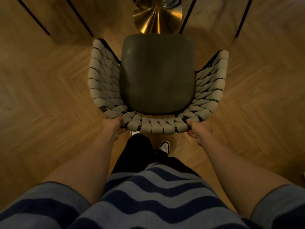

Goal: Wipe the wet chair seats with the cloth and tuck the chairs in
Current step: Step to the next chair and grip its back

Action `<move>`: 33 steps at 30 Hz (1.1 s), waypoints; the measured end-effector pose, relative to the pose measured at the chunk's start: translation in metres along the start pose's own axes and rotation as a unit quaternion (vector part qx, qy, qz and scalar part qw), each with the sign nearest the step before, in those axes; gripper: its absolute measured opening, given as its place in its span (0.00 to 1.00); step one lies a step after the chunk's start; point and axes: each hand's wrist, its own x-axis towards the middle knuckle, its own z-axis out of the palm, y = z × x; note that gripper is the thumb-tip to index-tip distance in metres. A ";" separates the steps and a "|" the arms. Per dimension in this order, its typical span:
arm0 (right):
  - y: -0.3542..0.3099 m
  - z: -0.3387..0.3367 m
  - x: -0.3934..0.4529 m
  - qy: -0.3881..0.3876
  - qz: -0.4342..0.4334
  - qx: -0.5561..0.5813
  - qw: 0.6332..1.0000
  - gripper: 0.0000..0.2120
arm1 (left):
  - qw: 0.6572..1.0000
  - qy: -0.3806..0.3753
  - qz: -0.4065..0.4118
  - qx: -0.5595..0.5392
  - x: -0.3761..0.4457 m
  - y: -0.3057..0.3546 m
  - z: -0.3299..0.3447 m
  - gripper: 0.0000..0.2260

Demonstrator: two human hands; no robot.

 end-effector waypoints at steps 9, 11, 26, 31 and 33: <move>-0.090 0.012 0.032 0.005 -0.034 -0.032 0.999 0.15 | 1.000 -0.014 -0.013 0.004 0.016 0.087 0.045 0.14; -0.117 0.017 0.039 0.011 -0.041 -0.034 0.999 0.14 | 1.000 -0.009 -0.025 -0.003 0.021 0.112 0.057 0.16; -0.281 0.048 0.083 0.015 -0.020 -0.054 0.998 0.16 | 0.999 0.018 -0.014 -0.044 0.048 0.250 0.134 0.15; -0.310 0.044 0.099 -0.007 -0.041 -0.053 0.998 0.18 | 0.999 0.012 -0.018 -0.042 0.051 0.270 0.154 0.16; -0.320 0.042 0.102 -0.020 -0.042 -0.058 0.997 0.17 | 0.999 0.011 -0.021 -0.046 0.049 0.275 0.158 0.15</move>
